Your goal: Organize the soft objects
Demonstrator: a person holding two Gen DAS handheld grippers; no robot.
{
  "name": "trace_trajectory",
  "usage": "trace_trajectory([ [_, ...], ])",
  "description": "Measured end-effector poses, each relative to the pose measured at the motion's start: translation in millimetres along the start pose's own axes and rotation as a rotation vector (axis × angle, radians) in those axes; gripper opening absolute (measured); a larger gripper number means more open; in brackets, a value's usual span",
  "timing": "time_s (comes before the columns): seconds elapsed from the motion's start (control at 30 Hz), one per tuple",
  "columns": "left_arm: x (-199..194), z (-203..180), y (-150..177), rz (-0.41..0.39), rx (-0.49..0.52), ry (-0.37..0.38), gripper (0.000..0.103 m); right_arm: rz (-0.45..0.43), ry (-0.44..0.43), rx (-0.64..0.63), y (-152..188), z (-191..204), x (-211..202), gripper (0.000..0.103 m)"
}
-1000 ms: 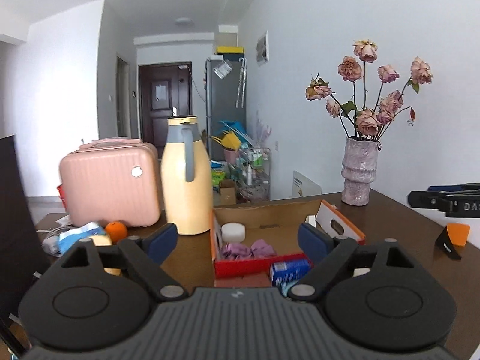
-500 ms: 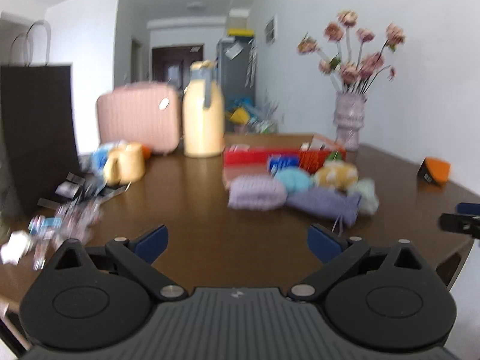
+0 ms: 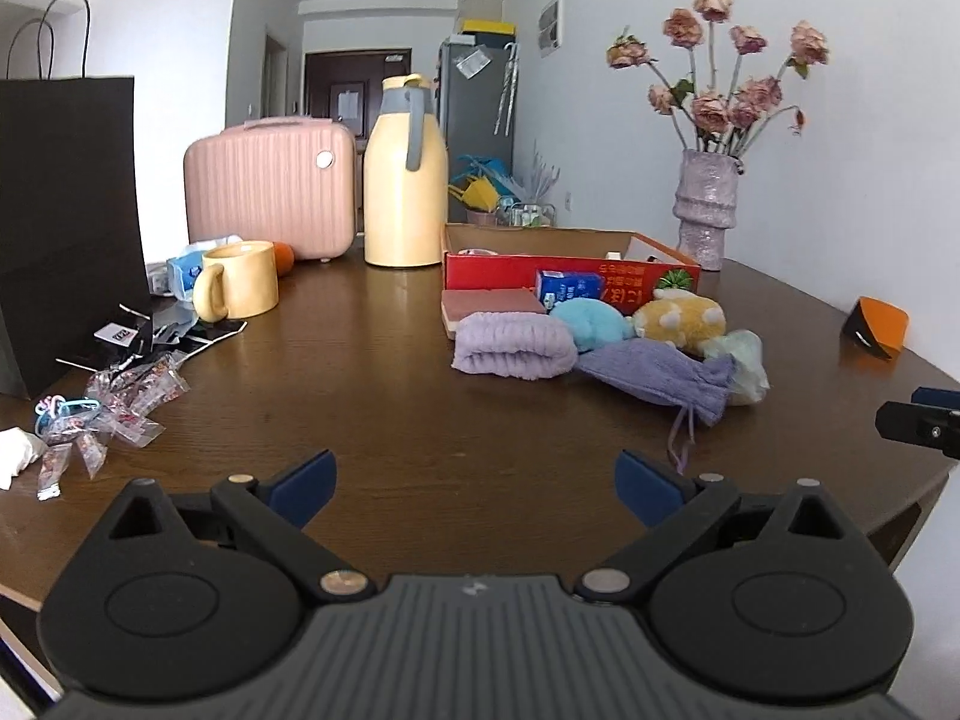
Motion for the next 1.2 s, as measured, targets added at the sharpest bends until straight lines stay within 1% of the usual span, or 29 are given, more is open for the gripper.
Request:
trace_trajectory([
  [0.03, 5, 2, -4, 0.003, -0.009, -0.002, 0.101, 0.003, -0.001, 0.002, -2, -1, 3, 0.079],
  [0.07, 11, 3, -8, 0.003, -0.015, -0.004, 0.097, 0.006, -0.001, 0.007, -5, -2, 8, 0.075],
  [0.1, 17, 5, -13, -0.001, -0.024, -0.008, 0.09, 0.011, -0.006, 0.01, -9, -2, 13, 0.074],
  [0.17, 33, 8, -24, 0.012, -0.043, -0.007, 0.082, 0.021, -0.024, 0.012, -16, -1, 26, 0.07],
  [0.2, 44, 11, -32, 0.024, -0.055, 0.008, 0.078, 0.028, -0.031, 0.015, -20, -1, 33, 0.066],
  [0.23, 54, 12, -40, 0.028, -0.066, 0.025, 0.077, 0.036, -0.043, 0.013, -25, 0, 42, 0.062],
  [0.3, 78, 15, -59, 0.032, -0.072, 0.05, 0.068, 0.051, -0.075, 0.006, -39, 0, 63, 0.059],
  [0.33, 89, 17, -68, 0.033, -0.072, 0.056, 0.065, 0.058, -0.091, 0.0, -47, -1, 77, 0.055],
  [0.37, 106, 18, -78, 0.048, -0.074, 0.058, 0.057, 0.064, -0.097, 0.0, -55, -2, 88, 0.051],
  [0.4, 122, 19, -86, 0.067, -0.078, 0.059, 0.049, 0.07, -0.102, 0.005, -63, -4, 102, 0.049],
  [0.47, 159, 21, -104, 0.104, -0.078, 0.088, 0.045, 0.089, -0.134, 0.028, -80, -5, 137, 0.044],
  [0.53, 197, 21, -118, 0.131, -0.064, 0.112, 0.044, 0.12, -0.181, 0.053, -93, -5, 172, 0.042],
  [0.6, 233, 22, -127, 0.166, -0.075, 0.13, 0.044, 0.169, -0.221, 0.077, -103, -2, 216, 0.041],
  [0.67, 262, 24, -129, 0.208, -0.101, 0.163, 0.043, 0.225, -0.227, 0.086, -110, 2, 258, 0.039],
  [0.73, 287, 27, -126, 0.251, -0.12, 0.167, 0.039, 0.265, -0.236, 0.1, -113, 5, 297, 0.036],
  [0.77, 296, 29, -124, 0.27, -0.135, 0.177, 0.037, 0.288, -0.245, 0.12, -113, 5, 314, 0.033],
  [0.8, 304, 31, -122, 0.295, -0.159, 0.182, 0.031, 0.309, -0.258, 0.128, -113, 7, 330, 0.031],
  [0.87, 313, 33, -117, 0.313, -0.188, 0.223, 0.029, 0.348, -0.259, 0.146, -112, 9, 356, 0.028],
  [0.9, 316, 33, -116, 0.311, -0.187, 0.234, 0.027, 0.363, -0.257, 0.142, -111, 11, 365, 0.027],
  [0.97, 314, 32, -113, 0.281, -0.163, 0.236, 0.026, 0.387, -0.247, 0.14, -106, 12, 378, 0.027],
  [1.07, 314, 36, -114, 0.297, -0.196, 0.249, 0.022, 0.39, -0.266, 0.176, -102, 9, 386, 0.023],
  [1.1, 313, 38, -115, 0.299, -0.21, 0.241, 0.02, 0.389, -0.268, 0.182, -103, 8, 386, 0.022],
  [1.13, 309, 38, -117, 0.285, -0.213, 0.234, 0.02, 0.388, -0.267, 0.181, -103, 9, 386, 0.019],
  [1.2, 293, 38, -123, 0.244, -0.206, 0.228, 0.02, 0.384, -0.268, 0.157, -104, 14, 383, 0.019],
])
Point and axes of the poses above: each gripper's, at about its wrist camera, not at the fingertips, and x roughly the way its jaws point, z to its left, y to its underside, the point moved 5 cm from there along x, roughly the way its jaws point, and after that the axes turned 3 degrees about -y, right-handed, at the moved point
